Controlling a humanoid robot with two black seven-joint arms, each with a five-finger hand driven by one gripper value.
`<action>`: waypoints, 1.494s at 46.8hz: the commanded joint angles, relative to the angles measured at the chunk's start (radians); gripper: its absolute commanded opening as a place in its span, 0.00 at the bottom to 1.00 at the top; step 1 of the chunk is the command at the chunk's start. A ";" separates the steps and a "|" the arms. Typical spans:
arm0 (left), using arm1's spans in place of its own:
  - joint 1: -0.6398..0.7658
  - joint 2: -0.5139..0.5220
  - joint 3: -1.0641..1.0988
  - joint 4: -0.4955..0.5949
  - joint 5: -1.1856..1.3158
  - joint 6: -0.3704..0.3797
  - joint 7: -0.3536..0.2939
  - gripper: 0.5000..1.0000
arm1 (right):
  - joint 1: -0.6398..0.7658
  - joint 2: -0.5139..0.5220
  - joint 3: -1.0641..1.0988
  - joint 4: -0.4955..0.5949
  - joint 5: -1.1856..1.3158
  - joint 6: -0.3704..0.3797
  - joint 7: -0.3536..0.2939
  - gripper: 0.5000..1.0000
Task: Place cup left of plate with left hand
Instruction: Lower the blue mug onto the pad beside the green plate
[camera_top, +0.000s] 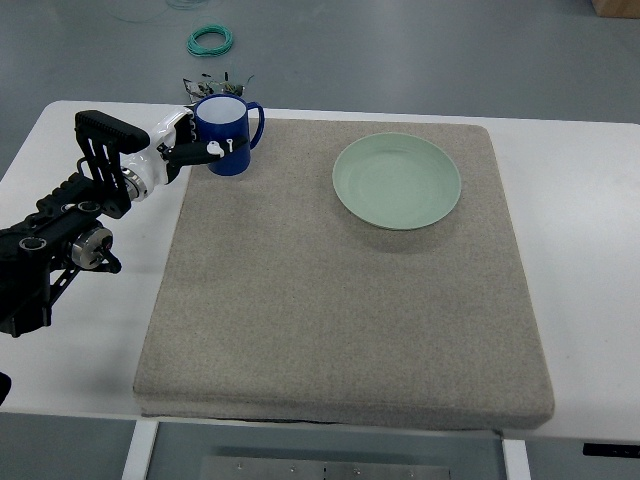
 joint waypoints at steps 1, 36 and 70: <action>0.002 -0.002 0.000 0.001 0.000 0.000 -0.003 0.39 | 0.000 0.000 0.000 0.000 0.000 0.000 0.000 0.87; 0.035 -0.042 0.011 0.022 0.002 0.015 -0.023 0.56 | 0.000 0.000 0.000 0.000 0.000 0.000 0.000 0.87; 0.038 -0.050 0.009 0.012 0.000 0.074 -0.023 0.89 | 0.000 0.000 0.000 0.000 0.000 0.000 0.000 0.87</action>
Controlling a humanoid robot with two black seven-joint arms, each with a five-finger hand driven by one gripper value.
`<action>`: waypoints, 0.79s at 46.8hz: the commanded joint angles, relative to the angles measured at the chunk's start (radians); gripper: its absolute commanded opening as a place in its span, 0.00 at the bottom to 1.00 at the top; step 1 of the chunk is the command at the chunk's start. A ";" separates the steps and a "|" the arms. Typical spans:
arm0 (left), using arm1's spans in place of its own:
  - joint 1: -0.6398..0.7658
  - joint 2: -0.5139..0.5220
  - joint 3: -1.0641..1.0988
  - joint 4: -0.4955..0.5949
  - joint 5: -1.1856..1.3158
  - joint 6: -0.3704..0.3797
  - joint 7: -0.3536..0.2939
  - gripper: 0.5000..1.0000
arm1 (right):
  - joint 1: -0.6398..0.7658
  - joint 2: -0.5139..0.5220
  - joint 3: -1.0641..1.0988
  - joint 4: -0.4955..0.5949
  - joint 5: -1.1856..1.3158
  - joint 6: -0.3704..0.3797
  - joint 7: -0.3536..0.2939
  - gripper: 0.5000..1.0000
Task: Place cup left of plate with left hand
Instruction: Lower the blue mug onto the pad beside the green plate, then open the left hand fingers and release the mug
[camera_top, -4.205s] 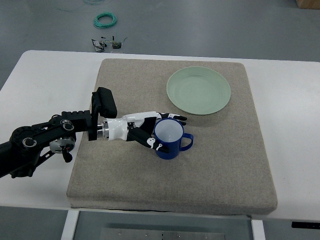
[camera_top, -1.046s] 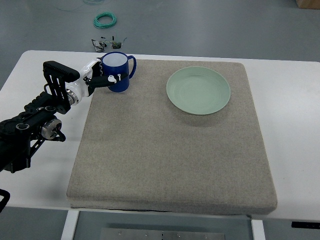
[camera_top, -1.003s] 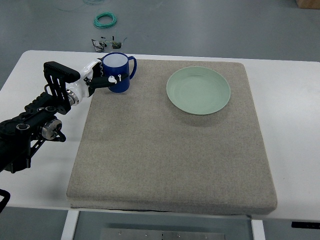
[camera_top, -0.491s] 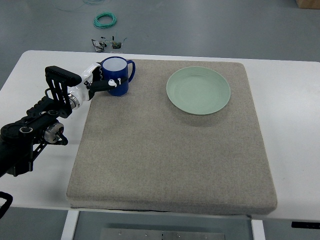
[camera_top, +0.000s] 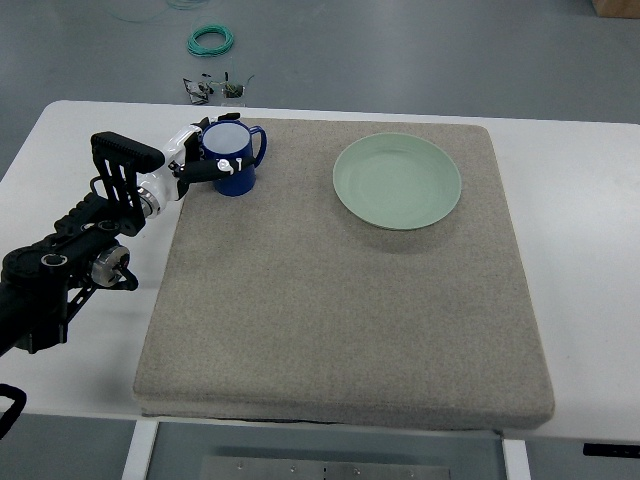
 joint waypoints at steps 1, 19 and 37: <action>0.002 0.000 0.000 -0.002 -0.001 0.000 0.000 0.91 | 0.000 0.000 0.000 0.000 0.000 0.000 0.000 0.87; 0.006 0.020 -0.014 -0.067 -0.001 -0.006 -0.003 0.97 | 0.000 0.000 0.000 0.000 0.000 0.000 0.000 0.87; 0.006 0.104 -0.075 -0.096 -0.004 -0.009 -0.029 0.98 | 0.000 0.000 0.000 0.000 0.000 0.000 0.000 0.87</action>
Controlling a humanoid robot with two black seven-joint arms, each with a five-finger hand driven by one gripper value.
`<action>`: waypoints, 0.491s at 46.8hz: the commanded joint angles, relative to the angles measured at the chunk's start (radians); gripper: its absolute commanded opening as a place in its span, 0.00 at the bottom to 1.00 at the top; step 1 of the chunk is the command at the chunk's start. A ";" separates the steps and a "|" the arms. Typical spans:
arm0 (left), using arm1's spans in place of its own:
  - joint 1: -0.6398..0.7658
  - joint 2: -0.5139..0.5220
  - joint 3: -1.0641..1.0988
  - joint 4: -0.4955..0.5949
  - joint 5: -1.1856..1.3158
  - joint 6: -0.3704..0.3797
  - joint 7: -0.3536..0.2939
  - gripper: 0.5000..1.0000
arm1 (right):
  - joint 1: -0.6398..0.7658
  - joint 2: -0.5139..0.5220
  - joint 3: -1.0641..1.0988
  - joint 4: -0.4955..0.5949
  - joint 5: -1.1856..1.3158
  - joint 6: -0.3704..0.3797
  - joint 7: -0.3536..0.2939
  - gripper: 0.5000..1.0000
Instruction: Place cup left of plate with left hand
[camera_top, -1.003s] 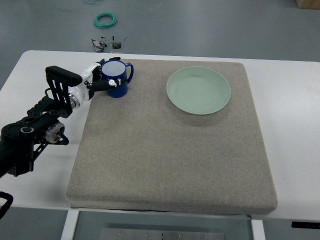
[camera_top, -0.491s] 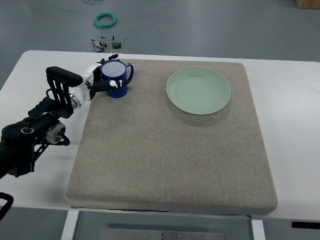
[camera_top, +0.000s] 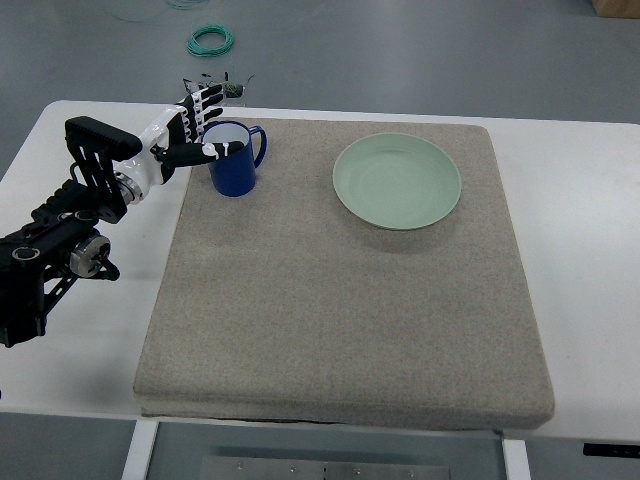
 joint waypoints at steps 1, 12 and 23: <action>0.000 0.014 -0.034 0.000 -0.001 -0.003 0.000 0.98 | 0.000 0.000 0.000 0.000 0.000 0.000 0.000 0.87; -0.018 0.056 -0.144 -0.057 -0.029 -0.011 0.000 0.99 | 0.000 0.000 0.000 0.000 0.000 0.000 0.000 0.87; -0.075 0.051 -0.209 -0.116 -0.073 -0.011 0.000 0.99 | 0.000 0.000 0.000 0.000 0.000 0.000 0.000 0.87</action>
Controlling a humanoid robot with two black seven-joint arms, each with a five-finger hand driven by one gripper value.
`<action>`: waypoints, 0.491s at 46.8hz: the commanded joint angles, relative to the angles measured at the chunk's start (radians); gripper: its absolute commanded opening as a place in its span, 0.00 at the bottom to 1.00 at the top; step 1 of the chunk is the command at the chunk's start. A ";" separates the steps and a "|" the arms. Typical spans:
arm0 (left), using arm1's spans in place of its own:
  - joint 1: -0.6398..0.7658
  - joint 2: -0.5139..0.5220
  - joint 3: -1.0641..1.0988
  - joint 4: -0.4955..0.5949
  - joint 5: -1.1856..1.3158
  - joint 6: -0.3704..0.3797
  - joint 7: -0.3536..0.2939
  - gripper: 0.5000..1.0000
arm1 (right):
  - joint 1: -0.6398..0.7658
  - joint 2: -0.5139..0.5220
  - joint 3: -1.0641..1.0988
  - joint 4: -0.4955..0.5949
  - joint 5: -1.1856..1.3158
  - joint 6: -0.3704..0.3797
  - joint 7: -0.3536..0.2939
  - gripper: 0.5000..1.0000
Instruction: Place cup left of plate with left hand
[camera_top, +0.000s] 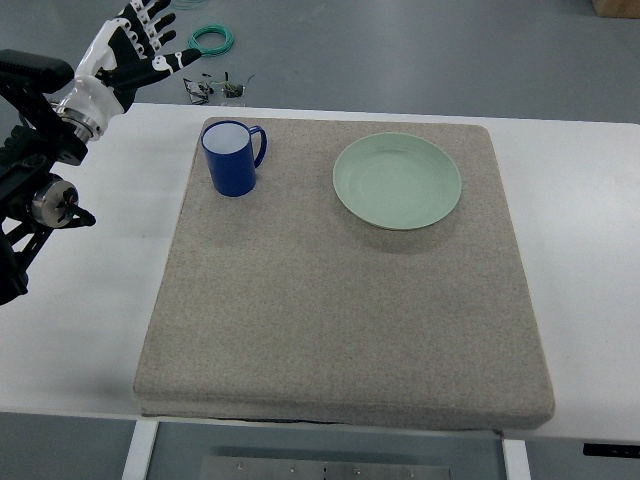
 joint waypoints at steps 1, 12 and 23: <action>-0.044 -0.010 -0.003 0.003 -0.040 0.000 0.000 0.99 | 0.000 0.000 0.000 0.000 0.000 0.000 0.000 0.87; -0.122 -0.053 0.009 0.023 -0.212 0.015 0.019 0.99 | 0.000 0.000 0.000 0.000 0.000 0.000 0.000 0.87; -0.166 -0.142 0.009 0.133 -0.216 0.063 0.059 0.99 | 0.000 0.000 0.000 0.000 0.000 0.000 0.000 0.87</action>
